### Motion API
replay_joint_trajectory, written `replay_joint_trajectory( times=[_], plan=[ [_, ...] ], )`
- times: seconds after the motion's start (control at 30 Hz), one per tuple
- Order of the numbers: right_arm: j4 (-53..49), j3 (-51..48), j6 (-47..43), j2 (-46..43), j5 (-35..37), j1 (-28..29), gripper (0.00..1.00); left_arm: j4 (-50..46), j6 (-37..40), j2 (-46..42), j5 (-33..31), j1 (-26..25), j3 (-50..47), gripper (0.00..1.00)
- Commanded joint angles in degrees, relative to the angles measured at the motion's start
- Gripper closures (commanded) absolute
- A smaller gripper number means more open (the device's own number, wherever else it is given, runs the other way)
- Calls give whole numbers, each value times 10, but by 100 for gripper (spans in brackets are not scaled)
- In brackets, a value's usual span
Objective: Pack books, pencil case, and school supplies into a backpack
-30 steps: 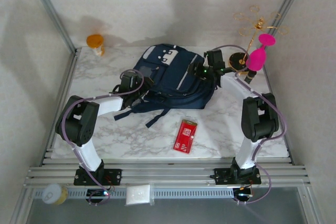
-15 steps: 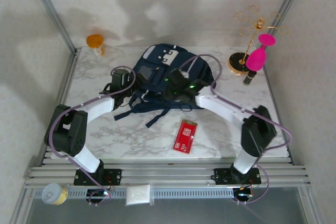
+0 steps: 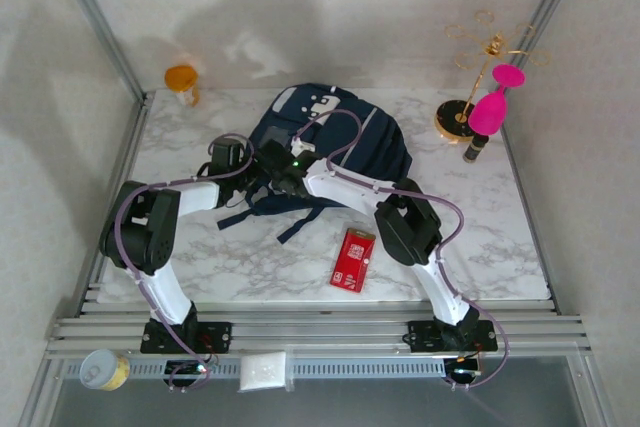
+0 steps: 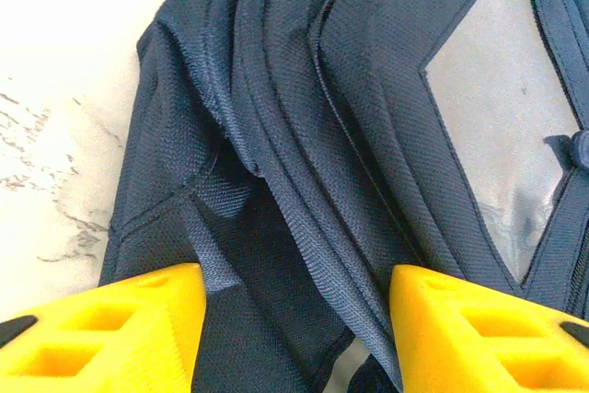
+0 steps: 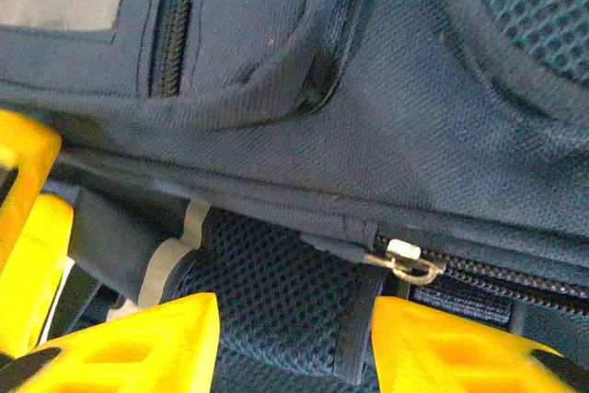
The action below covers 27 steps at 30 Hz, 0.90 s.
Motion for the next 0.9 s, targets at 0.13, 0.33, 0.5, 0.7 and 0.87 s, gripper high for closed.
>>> replay_joint_trajectory(
  times=[0.13,0.33,0.5,0.7,0.87],
  plan=[
    [-54,74,56,62,69,-11,54,12,-7,29,-17,8,-20,48],
    [-78,104,84,100,84,-10,50,1,-7,30,-42,5,-27,49],
    [-98,124,92,127,115,-17,56,-15,-11,36,-63,3,-29,49],
    [-101,73,83,85,129,-13,69,-42,-8,42,-100,4,-22,48],
    [-98,15,75,35,124,-7,77,-57,0,53,-107,4,-7,48]
  ],
)
